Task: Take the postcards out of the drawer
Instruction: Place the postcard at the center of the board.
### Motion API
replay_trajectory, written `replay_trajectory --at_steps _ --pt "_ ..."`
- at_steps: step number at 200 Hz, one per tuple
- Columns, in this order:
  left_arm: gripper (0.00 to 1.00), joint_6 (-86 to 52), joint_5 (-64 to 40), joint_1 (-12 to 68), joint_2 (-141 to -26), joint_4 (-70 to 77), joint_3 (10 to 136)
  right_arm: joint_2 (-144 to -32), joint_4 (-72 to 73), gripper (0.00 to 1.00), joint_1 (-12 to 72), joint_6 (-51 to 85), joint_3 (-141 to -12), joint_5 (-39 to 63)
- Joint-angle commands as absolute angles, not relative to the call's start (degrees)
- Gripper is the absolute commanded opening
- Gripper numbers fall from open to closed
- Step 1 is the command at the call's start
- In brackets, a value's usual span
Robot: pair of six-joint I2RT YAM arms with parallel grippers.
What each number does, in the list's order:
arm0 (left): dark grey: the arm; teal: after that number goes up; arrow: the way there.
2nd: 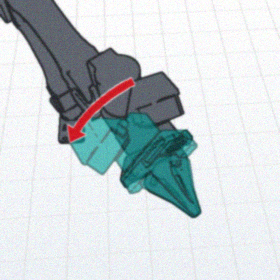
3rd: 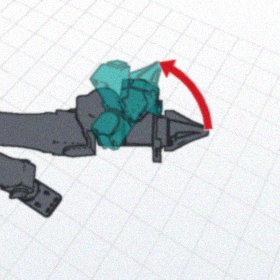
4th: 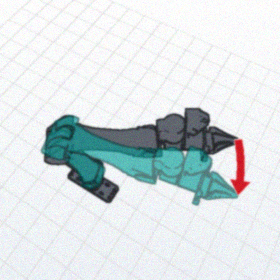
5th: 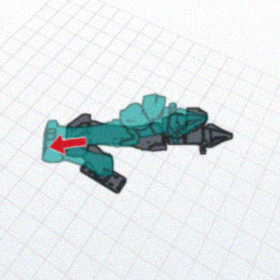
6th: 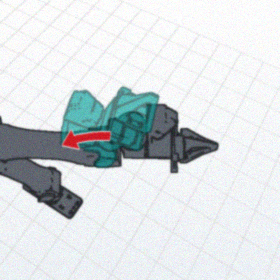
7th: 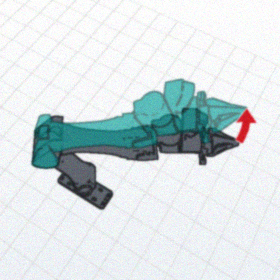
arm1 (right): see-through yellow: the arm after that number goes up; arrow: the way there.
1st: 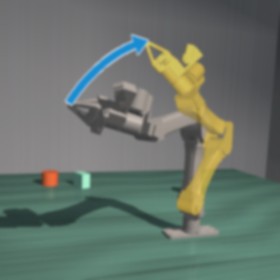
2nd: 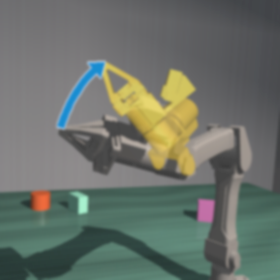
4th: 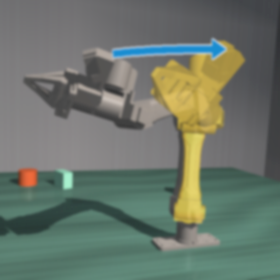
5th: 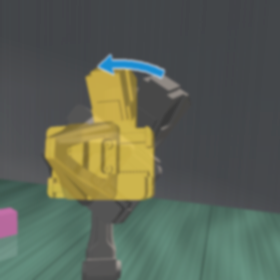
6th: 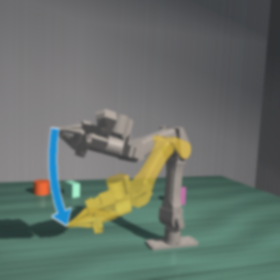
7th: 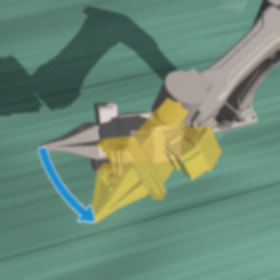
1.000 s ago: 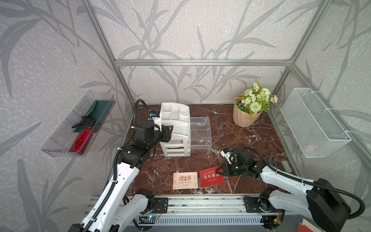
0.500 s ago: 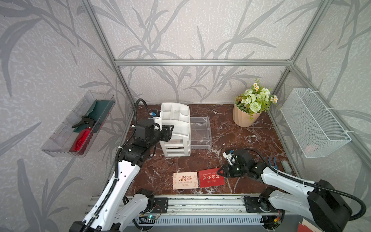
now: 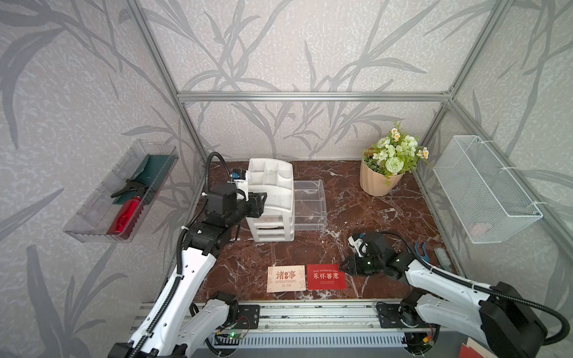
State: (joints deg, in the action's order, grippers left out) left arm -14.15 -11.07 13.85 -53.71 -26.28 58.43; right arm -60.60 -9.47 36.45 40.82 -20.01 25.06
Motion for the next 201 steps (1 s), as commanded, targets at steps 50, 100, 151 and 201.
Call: replay_trajectory --at_steps 50,100,151,201 --pt "0.51 -14.9 -11.4 13.1 -51.7 -26.0 57.9 -58.7 -8.8 0.41 36.7 42.2 -18.4 21.5" --pt "0.51 -13.9 -11.4 12.1 -52.9 -28.6 62.1 -59.3 -8.0 0.41 36.4 39.5 -23.0 20.2" --pt "0.51 -13.9 -12.4 8.4 -56.9 -27.9 65.5 -64.1 -4.0 0.41 32.4 36.1 -28.3 23.0" --pt "0.5 -14.1 -12.2 3.2 -62.4 -26.7 66.9 -70.0 -1.4 0.42 25.9 32.0 -33.9 28.4"
